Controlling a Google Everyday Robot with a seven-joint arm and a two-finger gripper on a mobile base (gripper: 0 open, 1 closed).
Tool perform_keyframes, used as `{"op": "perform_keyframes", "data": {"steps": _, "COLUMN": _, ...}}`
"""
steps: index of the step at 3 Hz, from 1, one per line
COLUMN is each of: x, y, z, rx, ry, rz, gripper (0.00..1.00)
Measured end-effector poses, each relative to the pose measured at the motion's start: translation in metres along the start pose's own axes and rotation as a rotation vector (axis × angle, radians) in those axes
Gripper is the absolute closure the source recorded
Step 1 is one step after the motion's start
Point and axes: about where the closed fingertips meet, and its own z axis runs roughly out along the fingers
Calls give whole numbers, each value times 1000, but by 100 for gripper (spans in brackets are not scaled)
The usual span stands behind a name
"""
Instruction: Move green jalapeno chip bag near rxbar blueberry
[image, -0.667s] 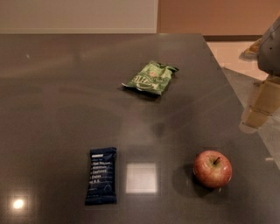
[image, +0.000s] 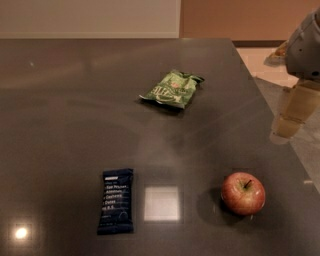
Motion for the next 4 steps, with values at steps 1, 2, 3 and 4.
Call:
{"op": "perform_keyframes", "data": {"steps": 1, "x": -11, "y": -26, "z": 17, "rx": -52, "ry": -35, "rz": -76, "gripper": 0}}
{"op": "perform_keyframes", "data": {"steps": 2, "x": -31, "y": -55, "z": 40, "rx": -88, "ry": -81, "rz": -150, "gripper": 0}}
{"op": "perform_keyframes", "data": {"steps": 3, "x": -42, "y": -72, "z": 54, "rx": -106, "ry": -107, "rz": -190, "gripper": 0}}
{"op": "perform_keyframes", "data": {"steps": 4, "x": -48, "y": -81, "z": 62, "rx": -114, "ry": -122, "rz": -210, "gripper": 0}}
